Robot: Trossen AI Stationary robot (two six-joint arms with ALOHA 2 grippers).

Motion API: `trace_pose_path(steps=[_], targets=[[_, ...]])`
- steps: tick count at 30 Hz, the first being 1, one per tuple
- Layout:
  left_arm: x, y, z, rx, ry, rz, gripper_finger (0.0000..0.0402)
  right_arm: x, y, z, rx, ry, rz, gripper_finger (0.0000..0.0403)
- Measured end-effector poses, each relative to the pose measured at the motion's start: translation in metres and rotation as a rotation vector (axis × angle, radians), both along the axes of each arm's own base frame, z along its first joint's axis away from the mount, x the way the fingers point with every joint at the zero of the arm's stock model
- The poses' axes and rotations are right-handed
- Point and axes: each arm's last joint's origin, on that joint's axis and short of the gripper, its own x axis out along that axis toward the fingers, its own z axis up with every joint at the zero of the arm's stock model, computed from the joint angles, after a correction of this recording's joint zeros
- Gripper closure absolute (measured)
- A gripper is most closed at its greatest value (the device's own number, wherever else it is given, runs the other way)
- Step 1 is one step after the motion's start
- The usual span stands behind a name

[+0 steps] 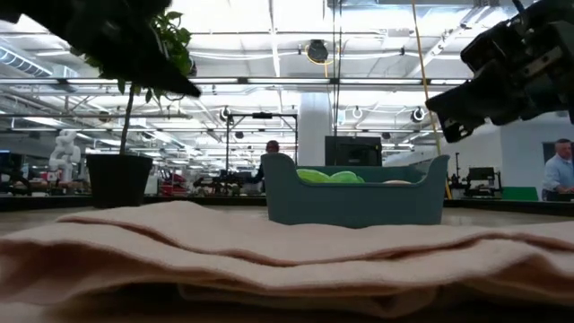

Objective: Pick and placing Produce into tupperware
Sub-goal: Return to Home Position

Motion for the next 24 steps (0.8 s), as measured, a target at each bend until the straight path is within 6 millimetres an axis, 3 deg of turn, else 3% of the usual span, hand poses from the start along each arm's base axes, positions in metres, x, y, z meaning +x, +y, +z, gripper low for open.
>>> trace_pose_path(steps=[10,24], targets=[[-0.057,0.024,-0.01,0.037,-0.283,-0.059,0.04,-0.009,-0.001,0.015,-0.014,-0.092,0.002,0.0403],[-0.097,0.031,-0.019,0.216,-0.366,-0.225,0.0401,-0.019,-0.004,0.033,-0.077,-0.248,-0.035,0.0403]])
